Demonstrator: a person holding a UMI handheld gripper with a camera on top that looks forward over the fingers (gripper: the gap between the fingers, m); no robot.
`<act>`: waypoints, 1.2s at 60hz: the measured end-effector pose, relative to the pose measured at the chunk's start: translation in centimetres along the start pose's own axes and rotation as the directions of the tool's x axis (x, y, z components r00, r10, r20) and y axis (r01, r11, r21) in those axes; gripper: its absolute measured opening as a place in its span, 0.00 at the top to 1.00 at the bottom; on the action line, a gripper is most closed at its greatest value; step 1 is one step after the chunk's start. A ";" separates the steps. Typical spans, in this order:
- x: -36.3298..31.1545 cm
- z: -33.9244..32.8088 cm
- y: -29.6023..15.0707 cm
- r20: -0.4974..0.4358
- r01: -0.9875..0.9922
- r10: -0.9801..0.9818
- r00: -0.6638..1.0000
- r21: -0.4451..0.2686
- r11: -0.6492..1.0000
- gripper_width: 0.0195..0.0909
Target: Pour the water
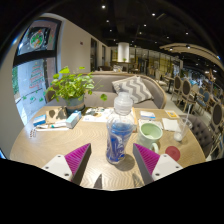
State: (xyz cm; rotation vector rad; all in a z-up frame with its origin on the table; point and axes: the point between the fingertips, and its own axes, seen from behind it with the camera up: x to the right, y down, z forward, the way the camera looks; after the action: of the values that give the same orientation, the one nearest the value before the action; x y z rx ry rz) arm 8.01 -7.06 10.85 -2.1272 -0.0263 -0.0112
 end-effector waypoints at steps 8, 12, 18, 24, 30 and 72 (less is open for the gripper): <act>0.7 4.9 -1.2 0.026 -0.035 0.034 0.999 0.026 0.999 0.08; 0.8 7.1 -1.6 0.037 -0.051 0.050 0.998 0.036 0.998 0.11; 1.1 9.0 -1.3 0.036 -0.058 0.057 0.998 0.048 0.997 0.24; 1.6 10.0 -1.1 0.021 -0.059 0.058 0.998 0.061 0.996 0.54; 1.4 10.1 -1.2 0.047 -0.055 0.052 0.998 0.073 0.996 0.62; -2.5 5.5 -14.9 0.504 -0.836 0.800 0.327 -0.241 0.494 0.82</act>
State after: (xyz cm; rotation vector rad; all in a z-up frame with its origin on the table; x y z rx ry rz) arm 5.12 5.41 20.54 -1.7613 0.7240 1.2377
